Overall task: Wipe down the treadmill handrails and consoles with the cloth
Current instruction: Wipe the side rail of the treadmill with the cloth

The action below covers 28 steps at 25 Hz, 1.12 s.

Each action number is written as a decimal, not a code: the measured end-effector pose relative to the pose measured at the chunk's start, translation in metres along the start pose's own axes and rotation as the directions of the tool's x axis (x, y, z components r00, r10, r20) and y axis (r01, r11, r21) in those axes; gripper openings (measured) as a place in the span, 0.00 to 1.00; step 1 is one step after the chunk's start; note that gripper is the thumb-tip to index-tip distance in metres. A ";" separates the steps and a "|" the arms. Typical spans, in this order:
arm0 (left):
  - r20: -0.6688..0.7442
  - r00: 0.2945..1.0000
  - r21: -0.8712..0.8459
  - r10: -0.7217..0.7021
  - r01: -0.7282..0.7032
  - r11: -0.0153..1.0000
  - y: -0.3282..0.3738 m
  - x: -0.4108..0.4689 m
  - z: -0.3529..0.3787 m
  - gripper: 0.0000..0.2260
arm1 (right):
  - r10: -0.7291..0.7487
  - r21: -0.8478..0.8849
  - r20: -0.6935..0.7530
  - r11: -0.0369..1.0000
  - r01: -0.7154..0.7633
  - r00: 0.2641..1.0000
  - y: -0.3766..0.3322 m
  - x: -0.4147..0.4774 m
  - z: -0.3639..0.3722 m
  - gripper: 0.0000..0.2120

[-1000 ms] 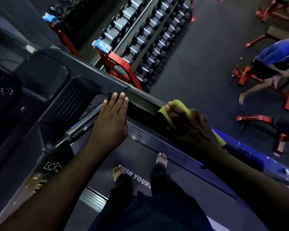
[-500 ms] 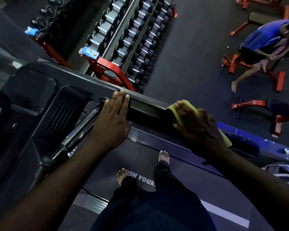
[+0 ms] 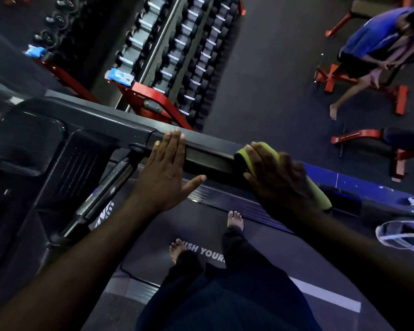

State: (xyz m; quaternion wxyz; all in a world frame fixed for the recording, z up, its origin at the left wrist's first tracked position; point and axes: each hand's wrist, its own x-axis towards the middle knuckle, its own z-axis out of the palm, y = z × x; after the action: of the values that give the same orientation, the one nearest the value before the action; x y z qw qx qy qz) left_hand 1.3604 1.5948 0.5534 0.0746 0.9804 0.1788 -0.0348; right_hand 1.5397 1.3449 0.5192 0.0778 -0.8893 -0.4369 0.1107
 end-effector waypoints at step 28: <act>-0.065 0.994 -0.036 -0.089 0.086 0.996 0.034 0.021 0.023 0.49 | -0.090 -0.148 -0.172 0.987 0.064 0.981 -0.012 0.000 -0.039 0.29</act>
State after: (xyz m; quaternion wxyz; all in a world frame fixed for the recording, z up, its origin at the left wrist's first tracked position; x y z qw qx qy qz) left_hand 1.3906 1.5669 0.5329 0.0832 0.9709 0.2245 -0.0024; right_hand 1.5411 1.3498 0.5597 0.0575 -0.8813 -0.4690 -0.0038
